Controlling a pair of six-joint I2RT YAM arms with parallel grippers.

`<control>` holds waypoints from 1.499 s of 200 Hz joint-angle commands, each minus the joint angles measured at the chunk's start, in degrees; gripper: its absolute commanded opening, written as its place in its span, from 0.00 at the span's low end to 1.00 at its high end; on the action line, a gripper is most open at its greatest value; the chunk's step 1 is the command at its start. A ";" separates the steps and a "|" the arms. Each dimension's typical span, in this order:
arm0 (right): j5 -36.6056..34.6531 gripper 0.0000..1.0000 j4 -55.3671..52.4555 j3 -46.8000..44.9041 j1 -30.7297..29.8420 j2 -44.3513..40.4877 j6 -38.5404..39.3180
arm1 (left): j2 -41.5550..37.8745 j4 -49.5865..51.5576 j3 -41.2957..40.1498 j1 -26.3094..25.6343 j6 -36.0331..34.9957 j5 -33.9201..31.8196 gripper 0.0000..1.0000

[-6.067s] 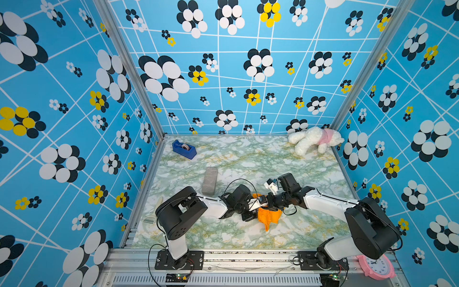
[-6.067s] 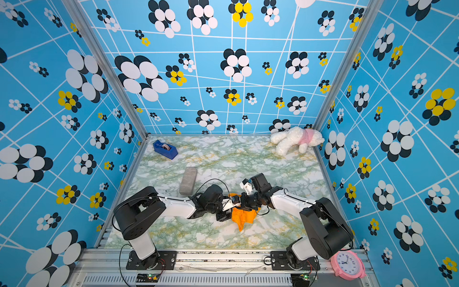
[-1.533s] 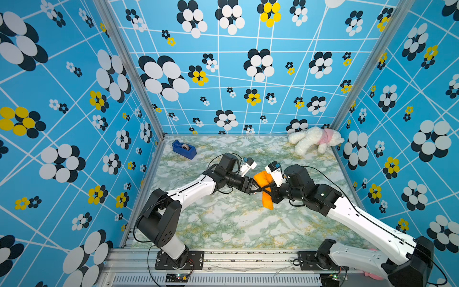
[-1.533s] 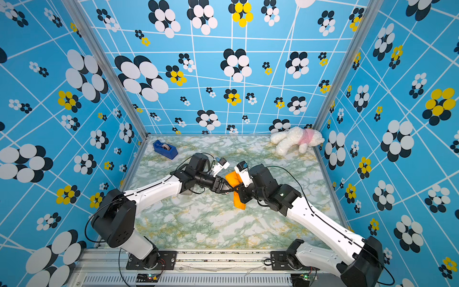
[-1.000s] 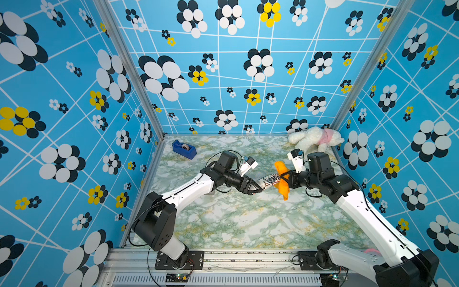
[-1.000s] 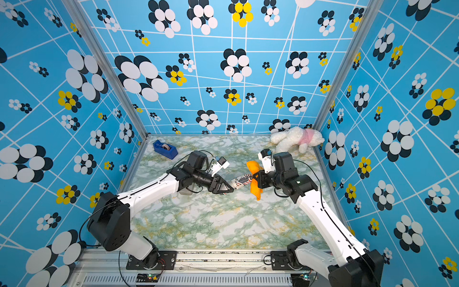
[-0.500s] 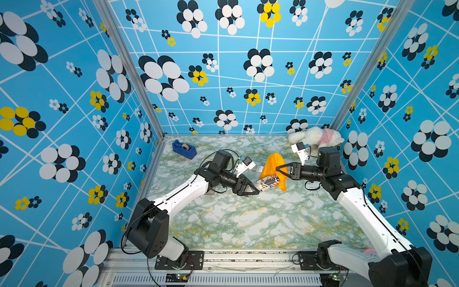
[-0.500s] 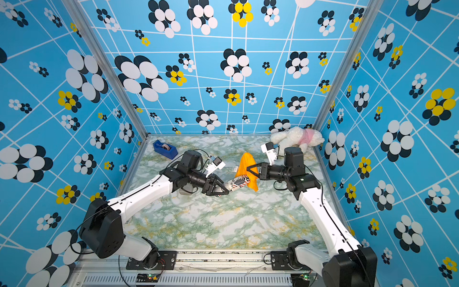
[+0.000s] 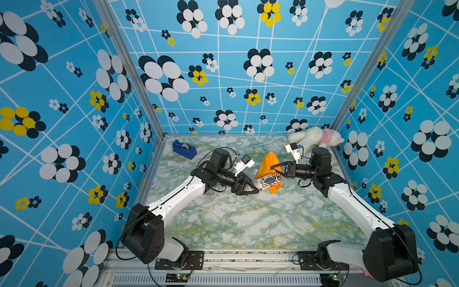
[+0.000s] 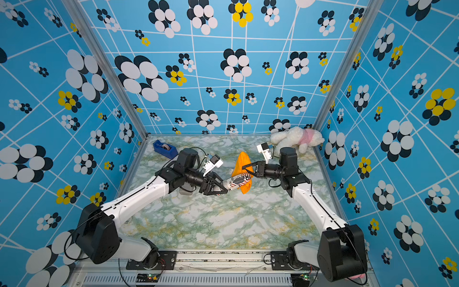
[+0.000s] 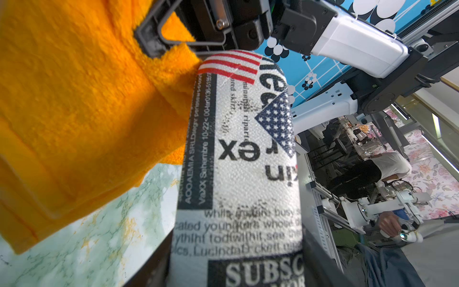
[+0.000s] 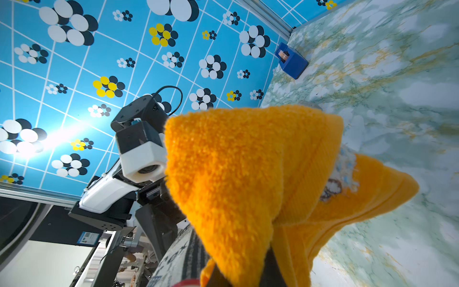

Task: Wipe the eyeglass case
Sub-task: Wipe the dirt from the eyeglass case.

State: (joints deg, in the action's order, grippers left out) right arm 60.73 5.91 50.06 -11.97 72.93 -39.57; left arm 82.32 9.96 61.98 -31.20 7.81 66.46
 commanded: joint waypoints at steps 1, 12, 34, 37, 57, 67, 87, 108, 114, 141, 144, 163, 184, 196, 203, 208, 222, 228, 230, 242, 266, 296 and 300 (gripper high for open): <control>6.45 0.00 10.09 -1.32 -0.52 -1.87 -7.94 | -0.64 -5.56 -0.53 2.09 1.78 0.45 0.26; 7.26 0.00 9.82 -1.62 -0.51 -3.21 -8.48 | 0.01 -5.35 -0.34 2.53 2.11 0.03 0.26; 6.50 0.00 3.56 -0.44 -0.18 -6.36 -4.68 | 1.27 -5.12 -0.24 3.25 2.25 0.53 0.26; 6.24 0.00 2.30 -0.21 -0.09 -6.75 -3.84 | 1.30 -5.12 -0.29 3.26 2.24 0.63 0.26; 5.07 0.00 -3.45 1.53 0.15 -7.95 0.21 | 1.85 -4.49 -0.53 3.52 2.18 0.75 0.26; 4.36 0.00 -5.76 2.29 0.45 -8.23 2.09 | 2.09 -3.81 -0.54 3.77 2.01 0.75 0.26; 3.84 0.00 -9.06 3.77 0.63 -8.57 4.52 | 2.15 -2.00 -1.15 4.00 0.40 -0.15 0.26; 1.87 0.00 -16.03 6.49 0.63 -9.25 9.26 | 2.32 -0.46 -1.89 3.94 -0.83 -0.91 0.25; 0.58 0.00 -19.79 7.81 0.63 -9.59 12.06 | 2.31 0.14 -1.99 3.87 -1.24 -1.42 0.25; -2.49 0.00 -27.80 11.16 0.58 -10.64 17.91 | 2.57 1.82 -2.11 3.86 -2.72 -2.74 0.25; -2.53 0.00 -27.88 11.40 0.63 -10.76 17.94 | 2.58 1.82 -2.01 3.89 -2.65 -2.78 0.25; -3.25 0.00 -25.80 11.30 0.63 -11.96 16.24 | 2.86 0.56 -1.76 3.95 -1.39 -3.61 0.24; -6.92 0.00 -24.95 11.37 0.63 -13.95 15.71 | 2.52 -10.00 -3.32 4.22 7.02 -5.14 0.22; -9.20 0.00 -23.27 10.53 0.63 -14.95 15.02 | 2.26 -22.32 -5.71 4.26 16.93 -6.30 0.22; -10.57 0.00 -21.78 9.68 0.62 -15.72 14.36 | 2.37 -29.43 -7.02 4.29 23.19 -7.14 0.22; -11.06 0.00 -20.59 8.97 0.56 -16.28 13.81 | 2.60 -33.81 -7.49 4.24 27.36 -7.77 0.22; -12.55 0.00 -14.71 5.51 0.42 -18.32 11.28 | 3.77 -44.51 -8.36 4.13 38.31 -9.05 0.22; -13.42 0.00 -12.60 4.22 0.22 -19.13 10.69 | 4.51 -48.53 -8.20 3.92 42.11 -9.06 0.22; -13.68 0.00 -12.15 3.76 0.13 -19.35 10.64 | 4.75 -49.70 -8.15 3.84 43.16 -9.11 0.22; -15.50 0.00 -10.70 1.99 -1.47 -20.21 11.90 | 6.06 -55.14 -7.58 3.45 49.62 -9.75 0.22; -19.21 0.00 -9.53 0.04 -6.28 -19.86 15.30 | 7.74 -56.71 -5.02 2.41 54.07 -10.04 0.21; -22.43 0.00 -3.54 -2.00 -9.10 -22.16 13.58 | 8.54 -62.16 -4.94 1.27 59.16 -10.63 0.22; -22.80 0.00 -3.14 -2.11 -9.08 -22.61 13.45 | 8.75 -63.92 -5.09 1.23 60.57 -10.91 0.22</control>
State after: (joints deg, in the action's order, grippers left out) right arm 42.63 -4.91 49.06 -19.90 53.17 -26.11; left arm 90.48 -41.80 55.37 -29.17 59.31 56.53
